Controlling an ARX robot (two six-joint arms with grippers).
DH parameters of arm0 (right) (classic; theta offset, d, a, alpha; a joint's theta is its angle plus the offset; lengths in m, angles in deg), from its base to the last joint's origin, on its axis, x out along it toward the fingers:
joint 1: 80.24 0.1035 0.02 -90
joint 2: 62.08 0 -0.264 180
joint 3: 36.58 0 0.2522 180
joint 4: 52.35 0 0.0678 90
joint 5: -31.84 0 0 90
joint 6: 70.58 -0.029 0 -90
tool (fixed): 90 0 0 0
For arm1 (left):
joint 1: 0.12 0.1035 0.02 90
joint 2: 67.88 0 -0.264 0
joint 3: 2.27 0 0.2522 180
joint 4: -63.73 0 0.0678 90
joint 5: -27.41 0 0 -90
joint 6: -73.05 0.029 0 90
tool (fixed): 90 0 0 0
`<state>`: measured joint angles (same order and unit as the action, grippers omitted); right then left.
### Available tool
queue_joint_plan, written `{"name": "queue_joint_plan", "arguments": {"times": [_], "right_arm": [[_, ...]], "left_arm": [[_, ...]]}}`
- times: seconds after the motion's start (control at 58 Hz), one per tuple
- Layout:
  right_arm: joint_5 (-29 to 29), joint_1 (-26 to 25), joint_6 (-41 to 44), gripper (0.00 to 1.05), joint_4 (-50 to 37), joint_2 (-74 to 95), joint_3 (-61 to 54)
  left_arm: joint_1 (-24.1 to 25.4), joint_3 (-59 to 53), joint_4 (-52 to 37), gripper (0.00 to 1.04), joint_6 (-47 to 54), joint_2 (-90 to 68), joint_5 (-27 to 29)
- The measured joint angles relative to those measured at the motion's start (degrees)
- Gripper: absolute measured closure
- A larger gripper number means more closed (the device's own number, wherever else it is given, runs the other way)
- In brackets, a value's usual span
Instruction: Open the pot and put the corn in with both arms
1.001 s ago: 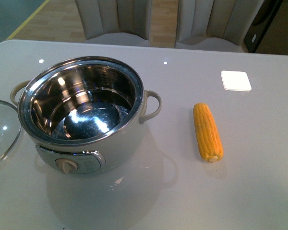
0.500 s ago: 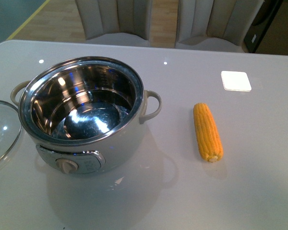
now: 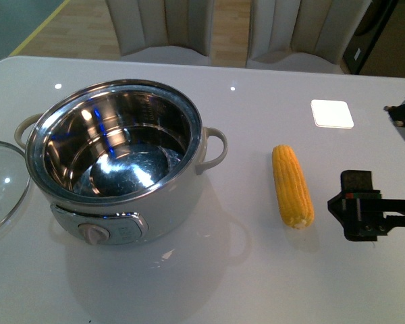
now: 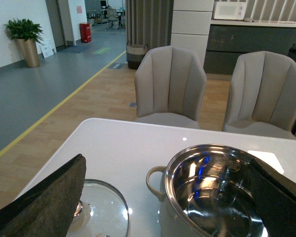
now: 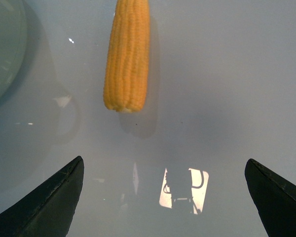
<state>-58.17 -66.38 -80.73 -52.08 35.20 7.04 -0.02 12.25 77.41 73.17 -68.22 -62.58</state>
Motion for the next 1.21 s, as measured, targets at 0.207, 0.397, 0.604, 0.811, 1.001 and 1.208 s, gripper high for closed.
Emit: {"name": "queue_joint_plan", "arguments": {"times": [0.207,0.397,0.604,0.811,1.001,1.208], "right_arm": [[-0.6,1.2,1.2,0.09,-0.8,8.6,6.7],[-2.1,2.6,3.3,0.09,-1.4,16.4,12.6],[-3.1,3.7,4.3,0.09,-1.8,23.5,18.2],[-4.7,3.9,5.3,0.09,-1.0,30.9,24.1],[-4.7,4.3,5.9,0.09,-1.0,34.1,26.5],[-5.1,4.5,6.7,0.34,-1.0,35.6,27.1]], "left_arm": [[0.0,0.0,0.0,0.07,0.0,0.0,0.0],[0.0,0.0,0.0,0.07,0.0,0.0,0.0],[0.0,0.0,0.0,0.07,0.0,0.0,0.0],[0.0,0.0,0.0,0.07,0.0,0.0,0.0],[0.0,0.0,0.0,0.07,0.0,0.0,0.0],[0.0,0.0,0.0,0.07,0.0,0.0,0.0]]}}
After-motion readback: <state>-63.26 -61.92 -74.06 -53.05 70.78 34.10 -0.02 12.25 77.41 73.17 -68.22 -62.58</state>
